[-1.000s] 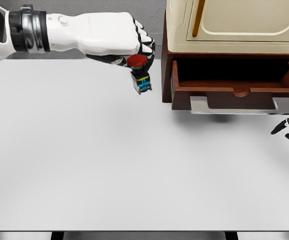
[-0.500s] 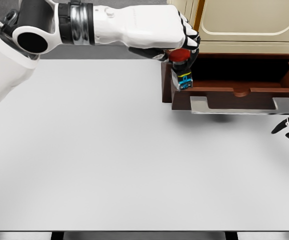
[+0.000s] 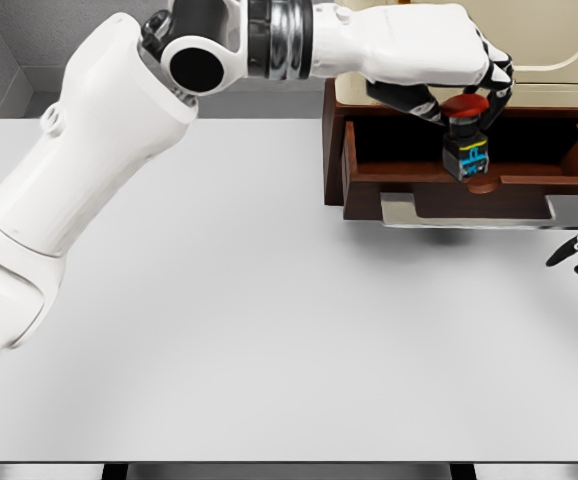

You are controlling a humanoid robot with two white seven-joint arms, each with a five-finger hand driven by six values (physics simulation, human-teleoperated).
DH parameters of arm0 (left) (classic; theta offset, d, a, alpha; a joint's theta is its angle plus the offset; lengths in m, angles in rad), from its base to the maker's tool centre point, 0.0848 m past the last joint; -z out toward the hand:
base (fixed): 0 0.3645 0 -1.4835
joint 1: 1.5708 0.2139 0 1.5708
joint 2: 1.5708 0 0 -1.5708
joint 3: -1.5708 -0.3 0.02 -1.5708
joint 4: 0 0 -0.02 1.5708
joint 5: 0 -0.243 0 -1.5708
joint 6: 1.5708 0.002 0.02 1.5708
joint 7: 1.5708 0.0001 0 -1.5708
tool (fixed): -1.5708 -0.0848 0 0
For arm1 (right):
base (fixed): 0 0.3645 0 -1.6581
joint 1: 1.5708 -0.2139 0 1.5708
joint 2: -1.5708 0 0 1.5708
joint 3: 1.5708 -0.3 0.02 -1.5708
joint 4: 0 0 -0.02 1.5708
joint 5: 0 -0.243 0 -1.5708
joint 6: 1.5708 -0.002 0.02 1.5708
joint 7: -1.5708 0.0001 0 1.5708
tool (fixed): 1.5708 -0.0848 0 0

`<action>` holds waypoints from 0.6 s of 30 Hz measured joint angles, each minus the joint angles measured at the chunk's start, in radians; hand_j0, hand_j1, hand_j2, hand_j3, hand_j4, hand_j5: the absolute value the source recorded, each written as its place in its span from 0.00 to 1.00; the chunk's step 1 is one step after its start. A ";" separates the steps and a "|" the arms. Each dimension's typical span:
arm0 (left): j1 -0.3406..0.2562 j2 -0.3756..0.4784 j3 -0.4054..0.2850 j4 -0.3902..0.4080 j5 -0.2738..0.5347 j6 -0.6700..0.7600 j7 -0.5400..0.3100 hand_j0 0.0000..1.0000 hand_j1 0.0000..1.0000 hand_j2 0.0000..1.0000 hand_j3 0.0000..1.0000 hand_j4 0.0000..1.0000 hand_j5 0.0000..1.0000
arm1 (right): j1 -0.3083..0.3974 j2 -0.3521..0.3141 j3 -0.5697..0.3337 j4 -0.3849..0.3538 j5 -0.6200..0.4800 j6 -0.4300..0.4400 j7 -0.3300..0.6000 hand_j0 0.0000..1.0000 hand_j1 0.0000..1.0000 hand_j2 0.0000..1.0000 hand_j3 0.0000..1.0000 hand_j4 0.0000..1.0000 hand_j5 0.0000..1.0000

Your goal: Put the switch into the drawer with left arm, and close the drawer with right arm

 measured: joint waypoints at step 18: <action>-0.014 -0.047 0.030 0.067 -0.207 0.000 0.000 0.34 0.34 0.34 0.34 0.34 0.34 | 0.000 0.000 0.000 0.000 0.000 0.000 0.000 0.53 0.53 0.53 0.53 0.53 0.53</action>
